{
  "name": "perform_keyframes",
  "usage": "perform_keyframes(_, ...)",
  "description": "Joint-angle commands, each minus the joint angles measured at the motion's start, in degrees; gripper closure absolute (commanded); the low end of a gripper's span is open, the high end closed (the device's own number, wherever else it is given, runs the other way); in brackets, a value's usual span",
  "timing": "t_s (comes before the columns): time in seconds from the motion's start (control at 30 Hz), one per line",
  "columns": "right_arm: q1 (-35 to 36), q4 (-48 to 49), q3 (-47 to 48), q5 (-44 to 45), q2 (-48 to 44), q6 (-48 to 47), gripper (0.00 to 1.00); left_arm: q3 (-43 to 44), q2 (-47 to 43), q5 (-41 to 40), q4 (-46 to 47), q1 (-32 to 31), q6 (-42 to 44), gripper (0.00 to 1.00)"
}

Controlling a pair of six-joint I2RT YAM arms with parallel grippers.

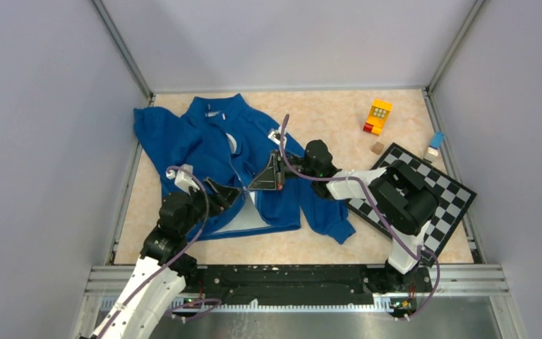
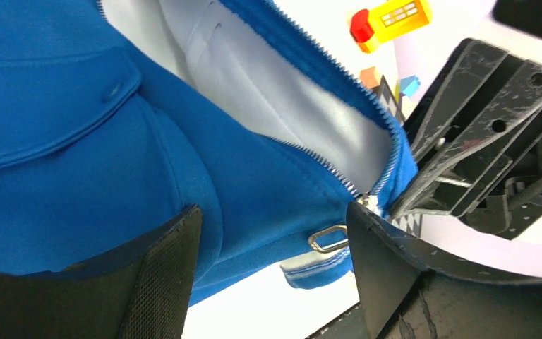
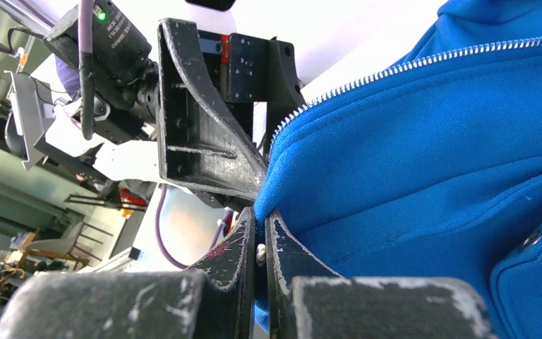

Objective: Zip up the jacket

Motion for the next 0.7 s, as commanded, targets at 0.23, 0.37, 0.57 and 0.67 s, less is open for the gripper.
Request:
perform_keyframes(0.23, 0.4, 5.5, -0.5, -0.8, -2.3, 0.3, 1.00, -8.6, -3.4, 7.9, 19.9, -0.1, -9.0, 0.24)
perform_keyframes(0.37, 0.4, 5.7, -0.6, -0.8, -2.4, 0.5, 1.00, -9.5, -2.5, 9.9, 22.4, -0.1, -9.7, 0.34)
perform_keyframes(0.57, 0.4, 6.1, -0.4, -0.8, -2.3, 0.8, 1.00, -10.3, -3.9, 10.7, 23.9, -0.1, -9.7, 0.50)
perform_keyframes(0.67, 0.4, 6.2, -0.3, -0.9, -2.3, 0.9, 1.00, -11.4, -5.2, 10.7, 24.5, -0.1, -10.7, 0.55)
